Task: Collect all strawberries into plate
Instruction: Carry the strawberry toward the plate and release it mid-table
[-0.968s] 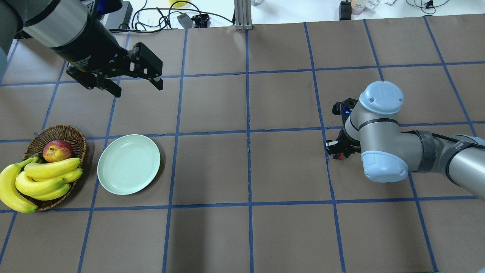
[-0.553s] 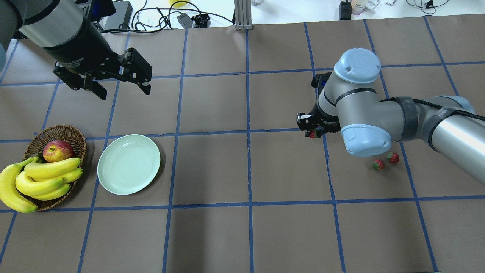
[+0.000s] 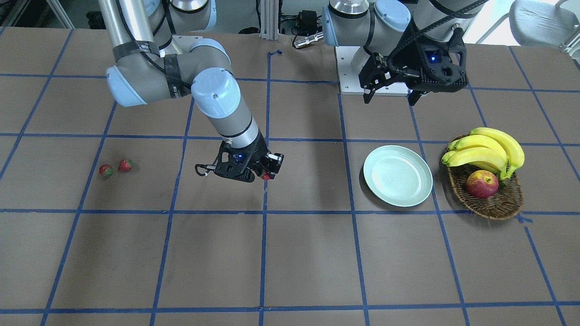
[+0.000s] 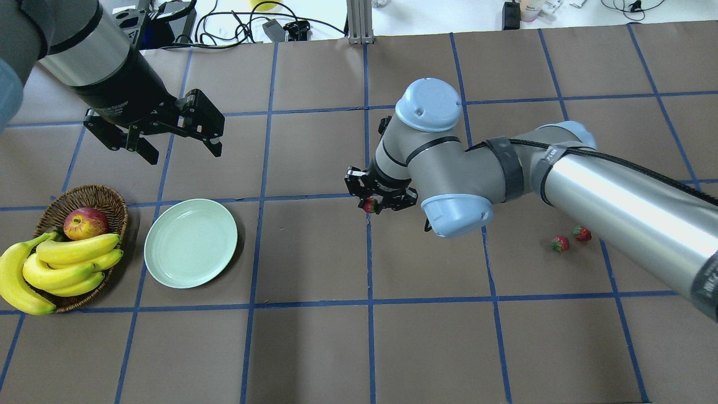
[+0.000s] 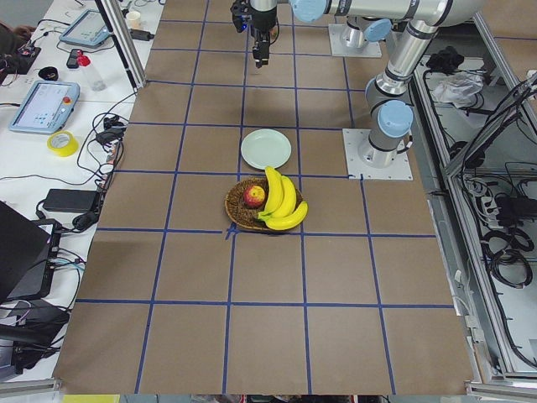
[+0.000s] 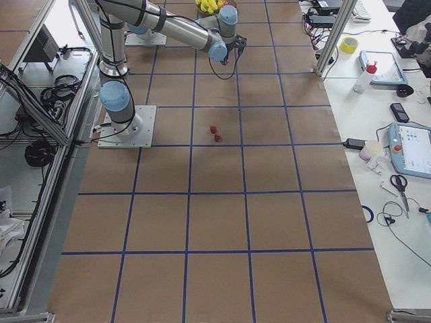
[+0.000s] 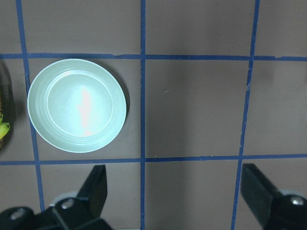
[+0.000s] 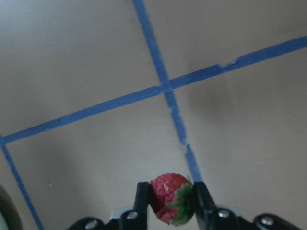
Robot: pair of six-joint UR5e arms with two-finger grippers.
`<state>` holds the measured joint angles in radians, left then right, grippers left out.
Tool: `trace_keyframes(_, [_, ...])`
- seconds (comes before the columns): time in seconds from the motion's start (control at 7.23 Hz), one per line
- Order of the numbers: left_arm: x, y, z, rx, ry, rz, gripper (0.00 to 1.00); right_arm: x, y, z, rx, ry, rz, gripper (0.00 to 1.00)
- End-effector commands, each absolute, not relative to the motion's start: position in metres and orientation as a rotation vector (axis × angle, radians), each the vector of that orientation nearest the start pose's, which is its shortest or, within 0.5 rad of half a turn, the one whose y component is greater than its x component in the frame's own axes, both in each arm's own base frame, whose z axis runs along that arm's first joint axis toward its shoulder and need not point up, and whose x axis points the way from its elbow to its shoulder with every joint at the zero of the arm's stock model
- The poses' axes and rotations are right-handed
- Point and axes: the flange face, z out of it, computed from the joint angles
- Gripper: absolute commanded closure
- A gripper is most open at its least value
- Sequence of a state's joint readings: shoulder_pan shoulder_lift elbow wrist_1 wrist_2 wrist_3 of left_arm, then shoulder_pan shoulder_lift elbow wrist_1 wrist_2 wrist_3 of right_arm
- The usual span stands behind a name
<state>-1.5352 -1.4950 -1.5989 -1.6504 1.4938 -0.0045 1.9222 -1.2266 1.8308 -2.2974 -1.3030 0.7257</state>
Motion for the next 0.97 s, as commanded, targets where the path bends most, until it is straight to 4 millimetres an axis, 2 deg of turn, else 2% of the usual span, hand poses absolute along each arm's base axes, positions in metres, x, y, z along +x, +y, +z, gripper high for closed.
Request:
trace_keyframes(0.0, [-0.125,-0.453,0.505,-0.049,3.208,0.049,0.00,0.428,-0.492,0.235,0.641,2.738,0.087,0.91])
trace_keyframes(0.14, [-0.125,-0.456,0.497,-0.044,3.206,0.072,0.00,0.443,-0.484,0.213,0.651,2.762,0.114,0.88])
trace_keyframes(0.28, [-0.124,-0.457,0.494,-0.046,3.204,0.069,0.00,0.443,-0.481,0.198,0.665,2.778,0.141,0.84])
trace_keyframes(0.41, [-0.123,-0.457,0.491,-0.054,3.204,0.081,0.00,0.443,-0.481,0.193,0.668,2.783,0.151,0.77])
trace_keyframes(0.55, [-0.124,-0.456,0.488,-0.064,3.203,0.092,0.00,0.442,-0.481,0.188,0.674,2.797,0.147,0.53])
trace_keyframes(0.69, [-0.122,-0.455,0.493,-0.071,3.202,0.077,0.00,0.442,-0.482,0.189,0.672,2.797,0.145,0.22])
trace_keyframes(0.83, [-0.123,-0.456,0.490,-0.064,3.199,0.087,0.00,0.442,-0.482,0.192,0.670,2.795,0.137,0.13])
